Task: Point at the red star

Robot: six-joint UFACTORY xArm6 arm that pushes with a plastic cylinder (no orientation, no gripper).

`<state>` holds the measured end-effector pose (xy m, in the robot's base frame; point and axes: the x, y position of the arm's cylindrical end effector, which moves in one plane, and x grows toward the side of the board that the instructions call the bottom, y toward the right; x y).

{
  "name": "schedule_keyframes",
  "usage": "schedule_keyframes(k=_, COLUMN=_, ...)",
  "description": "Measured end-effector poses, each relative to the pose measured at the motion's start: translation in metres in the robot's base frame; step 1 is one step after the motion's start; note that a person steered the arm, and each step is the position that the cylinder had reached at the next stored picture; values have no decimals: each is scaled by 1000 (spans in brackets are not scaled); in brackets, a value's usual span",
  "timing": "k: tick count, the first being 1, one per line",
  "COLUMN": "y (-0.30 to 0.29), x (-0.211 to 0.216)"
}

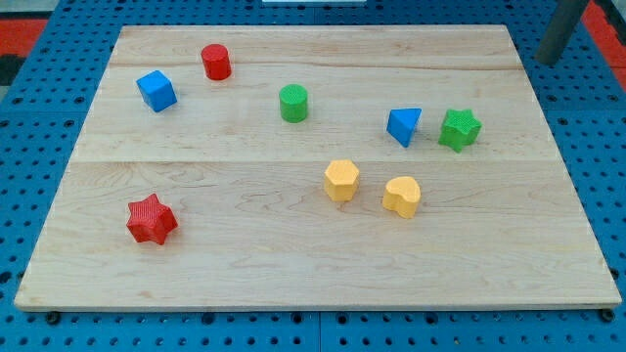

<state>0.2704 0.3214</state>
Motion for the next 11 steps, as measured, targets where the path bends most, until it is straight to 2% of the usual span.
schedule_keyframes(k=2, y=-62, x=0)
schedule_keyframes(k=8, y=-351, x=0)
schedule_keyframes(k=9, y=-405, x=40)
schedule_keyframes(k=10, y=-426, x=86)
schedule_keyframes(k=11, y=-402, x=148)
